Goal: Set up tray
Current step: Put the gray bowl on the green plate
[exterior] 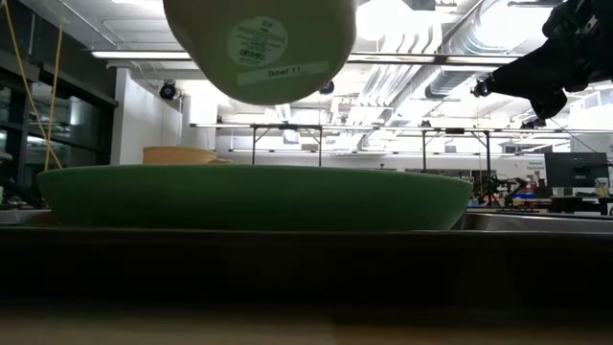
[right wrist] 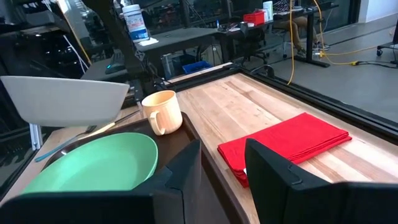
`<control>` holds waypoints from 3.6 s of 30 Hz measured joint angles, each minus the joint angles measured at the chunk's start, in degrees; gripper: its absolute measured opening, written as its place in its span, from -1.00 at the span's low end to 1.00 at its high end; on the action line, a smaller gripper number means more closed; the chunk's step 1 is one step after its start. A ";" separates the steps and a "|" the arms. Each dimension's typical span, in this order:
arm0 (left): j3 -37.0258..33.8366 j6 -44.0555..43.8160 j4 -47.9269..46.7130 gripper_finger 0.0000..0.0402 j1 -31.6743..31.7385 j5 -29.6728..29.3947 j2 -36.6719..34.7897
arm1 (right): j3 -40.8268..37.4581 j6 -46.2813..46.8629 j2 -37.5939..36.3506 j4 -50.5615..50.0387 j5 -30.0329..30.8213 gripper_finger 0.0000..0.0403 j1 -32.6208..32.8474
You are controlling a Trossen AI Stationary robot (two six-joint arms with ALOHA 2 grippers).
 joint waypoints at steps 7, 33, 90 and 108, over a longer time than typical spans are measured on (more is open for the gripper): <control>-0.04 -0.10 0.63 -0.92 -0.01 0.96 0.34 | 0.00 0.00 0.00 -0.21 0.00 -0.49 0.01; 0.04 -1.36 3.56 -0.92 -1.17 6.19 6.18 | 0.00 0.42 1.11 -0.20 -0.13 -0.49 0.01; -0.04 -1.40 1.52 -0.93 -1.39 0.76 14.00 | 0.00 0.46 1.14 -0.37 -0.20 -0.49 0.01; 0.00 -1.50 4.08 -0.93 -1.39 3.95 16.52 | 0.00 0.46 1.05 -0.25 -0.24 -0.49 0.01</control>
